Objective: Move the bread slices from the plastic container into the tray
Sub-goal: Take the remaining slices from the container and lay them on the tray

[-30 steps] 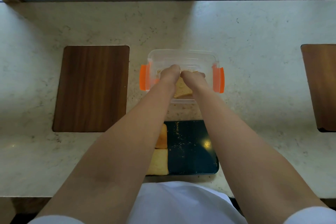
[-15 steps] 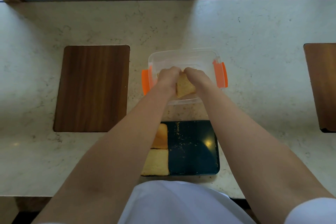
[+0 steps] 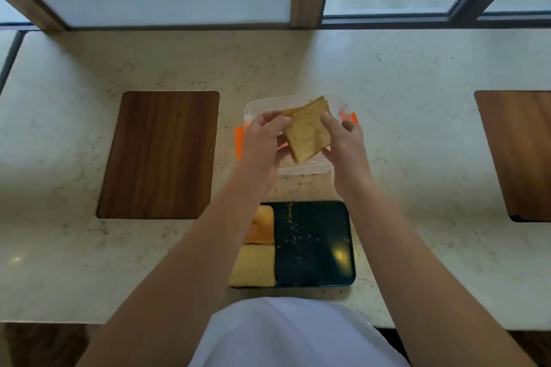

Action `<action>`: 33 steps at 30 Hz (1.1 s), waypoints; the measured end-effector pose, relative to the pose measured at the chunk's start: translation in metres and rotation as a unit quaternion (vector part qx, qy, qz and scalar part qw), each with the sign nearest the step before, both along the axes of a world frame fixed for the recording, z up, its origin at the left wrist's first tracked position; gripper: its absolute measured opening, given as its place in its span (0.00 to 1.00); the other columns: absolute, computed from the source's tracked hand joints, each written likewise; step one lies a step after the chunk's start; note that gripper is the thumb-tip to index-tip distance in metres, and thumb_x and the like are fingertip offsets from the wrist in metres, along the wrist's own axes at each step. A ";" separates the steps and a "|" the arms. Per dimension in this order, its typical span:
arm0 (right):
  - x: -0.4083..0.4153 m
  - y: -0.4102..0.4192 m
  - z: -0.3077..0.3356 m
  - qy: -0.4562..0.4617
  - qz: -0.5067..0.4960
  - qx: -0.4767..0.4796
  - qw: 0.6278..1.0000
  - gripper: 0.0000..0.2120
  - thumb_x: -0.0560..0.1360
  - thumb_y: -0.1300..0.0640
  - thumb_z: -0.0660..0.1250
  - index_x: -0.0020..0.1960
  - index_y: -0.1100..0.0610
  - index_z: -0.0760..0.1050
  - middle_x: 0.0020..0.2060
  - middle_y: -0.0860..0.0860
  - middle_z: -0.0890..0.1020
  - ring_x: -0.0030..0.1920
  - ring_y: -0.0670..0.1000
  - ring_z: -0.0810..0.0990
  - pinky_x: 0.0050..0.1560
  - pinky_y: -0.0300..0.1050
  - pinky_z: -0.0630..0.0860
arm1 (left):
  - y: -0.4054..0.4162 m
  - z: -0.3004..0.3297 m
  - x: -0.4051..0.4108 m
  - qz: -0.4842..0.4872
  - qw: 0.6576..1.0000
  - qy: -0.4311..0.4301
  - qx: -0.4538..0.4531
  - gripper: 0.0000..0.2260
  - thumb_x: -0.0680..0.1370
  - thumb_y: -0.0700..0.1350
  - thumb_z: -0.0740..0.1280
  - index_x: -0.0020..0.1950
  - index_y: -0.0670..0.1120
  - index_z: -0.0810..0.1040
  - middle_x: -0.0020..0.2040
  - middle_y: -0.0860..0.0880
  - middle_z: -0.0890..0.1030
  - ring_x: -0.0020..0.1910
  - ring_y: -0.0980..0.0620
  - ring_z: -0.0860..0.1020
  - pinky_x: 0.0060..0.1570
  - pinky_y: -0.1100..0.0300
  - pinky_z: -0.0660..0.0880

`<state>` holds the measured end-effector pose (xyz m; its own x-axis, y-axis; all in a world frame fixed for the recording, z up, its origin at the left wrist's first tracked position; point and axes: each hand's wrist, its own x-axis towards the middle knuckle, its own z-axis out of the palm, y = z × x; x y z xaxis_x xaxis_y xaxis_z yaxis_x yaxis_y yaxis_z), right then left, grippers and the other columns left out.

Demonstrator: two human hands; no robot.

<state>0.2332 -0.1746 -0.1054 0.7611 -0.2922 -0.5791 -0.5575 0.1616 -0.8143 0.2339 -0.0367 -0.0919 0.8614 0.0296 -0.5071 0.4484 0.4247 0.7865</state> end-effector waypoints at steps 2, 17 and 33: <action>-0.028 -0.006 0.008 -0.003 -0.005 0.058 0.998 0.36 0.74 0.43 0.74 0.74 0.56 0.65 0.65 0.52 0.76 0.59 0.51 0.80 0.62 0.53 0.79 | 0.008 0.011 -0.018 -0.003 0.998 -0.014 -0.059 0.11 0.79 0.38 0.66 0.61 0.41 0.74 0.55 0.42 0.80 0.50 0.45 0.82 0.50 0.48 0.81; -0.153 -0.023 -0.012 0.032 0.184 -0.010 0.982 0.16 0.76 0.57 0.75 0.62 0.56 0.78 0.56 0.54 0.86 0.56 0.54 0.86 0.59 0.62 0.82 | 0.044 -0.047 -0.154 -0.134 0.984 0.097 -0.068 0.12 0.82 0.43 0.65 0.61 0.41 0.84 0.55 0.42 0.86 0.51 0.45 0.85 0.45 0.52 0.83; -0.188 -0.036 -0.066 0.196 0.007 0.216 0.957 0.14 0.77 0.60 0.73 0.60 0.61 0.75 0.50 0.59 0.89 0.51 0.56 0.89 0.45 0.47 0.84 | 0.062 -0.098 -0.181 -0.079 0.971 0.209 0.085 0.19 0.79 0.40 0.69 0.70 0.44 0.73 0.61 0.42 0.81 0.58 0.43 0.81 0.52 0.46 0.81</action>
<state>0.0450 -0.2108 -0.1715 0.4637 0.0476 -0.8847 -0.8104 0.4265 -0.4017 0.0527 0.0251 -0.1901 0.5822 0.0275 -0.8126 0.7925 0.2041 0.5747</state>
